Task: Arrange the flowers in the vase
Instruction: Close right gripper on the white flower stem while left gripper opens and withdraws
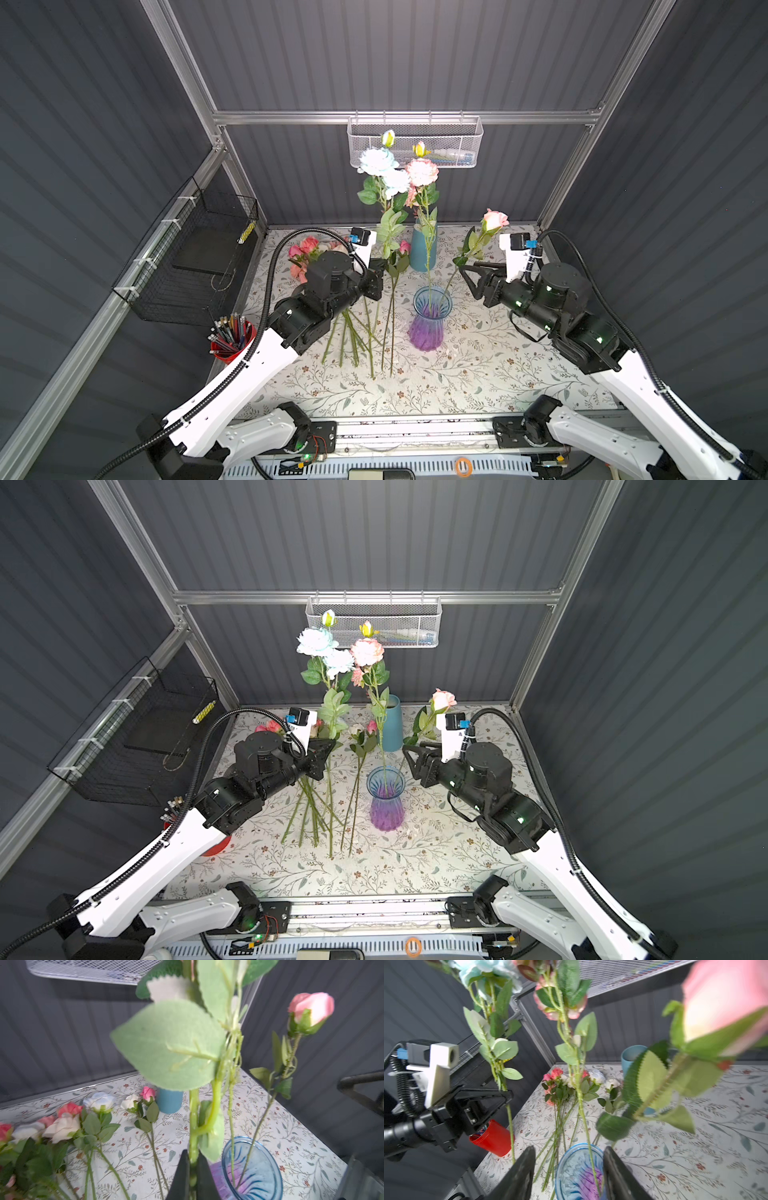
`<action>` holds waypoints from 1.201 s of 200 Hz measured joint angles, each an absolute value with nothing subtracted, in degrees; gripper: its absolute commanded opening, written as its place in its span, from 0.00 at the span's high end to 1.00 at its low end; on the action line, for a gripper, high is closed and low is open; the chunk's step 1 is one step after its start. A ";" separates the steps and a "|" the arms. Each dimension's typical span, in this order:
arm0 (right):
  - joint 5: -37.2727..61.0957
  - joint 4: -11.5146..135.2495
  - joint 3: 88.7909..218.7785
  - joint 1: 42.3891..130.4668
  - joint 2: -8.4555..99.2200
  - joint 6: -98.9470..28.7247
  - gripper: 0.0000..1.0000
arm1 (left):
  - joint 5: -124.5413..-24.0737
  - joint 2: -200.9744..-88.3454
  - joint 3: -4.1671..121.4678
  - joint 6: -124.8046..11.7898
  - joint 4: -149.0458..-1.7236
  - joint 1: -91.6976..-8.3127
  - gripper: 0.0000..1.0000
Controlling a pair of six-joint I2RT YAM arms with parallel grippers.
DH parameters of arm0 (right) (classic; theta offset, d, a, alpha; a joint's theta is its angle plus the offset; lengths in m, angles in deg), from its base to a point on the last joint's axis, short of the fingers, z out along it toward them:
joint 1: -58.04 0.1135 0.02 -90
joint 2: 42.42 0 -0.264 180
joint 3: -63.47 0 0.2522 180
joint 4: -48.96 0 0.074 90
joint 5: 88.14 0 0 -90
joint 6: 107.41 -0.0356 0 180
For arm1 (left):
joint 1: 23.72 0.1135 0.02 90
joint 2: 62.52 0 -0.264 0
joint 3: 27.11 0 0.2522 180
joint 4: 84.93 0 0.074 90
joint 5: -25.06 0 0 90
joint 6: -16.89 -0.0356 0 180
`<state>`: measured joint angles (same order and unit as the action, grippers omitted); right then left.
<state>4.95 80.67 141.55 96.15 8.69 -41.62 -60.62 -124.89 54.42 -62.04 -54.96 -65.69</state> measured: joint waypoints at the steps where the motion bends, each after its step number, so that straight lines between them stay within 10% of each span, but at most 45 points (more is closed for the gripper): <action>1: 4.95 80.65 141.79 96.33 8.80 -41.60 0.46 | -60.75 -124.91 54.48 -62.04 -54.94 -65.74 1.00; 135: 9.59 73.39 157.55 107.61 31.10 -43.83 0.51 | -70.56 -124.95 55.99 -61.87 -60.97 -67.29 1.00; 222: 7.95 69.09 159.60 107.56 35.34 -47.56 0.92 | -70.76 -123.86 53.32 -61.52 -62.28 -67.29 1.00; 240: 8.10 68.61 159.64 107.58 35.64 -47.43 0.93 | -70.11 -123.22 53.08 -61.48 -62.30 -67.29 0.73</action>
<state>8.10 68.61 159.64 107.58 35.64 -47.43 -70.11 -123.22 53.08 -61.48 -62.30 -67.29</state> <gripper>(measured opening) 0.105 0.103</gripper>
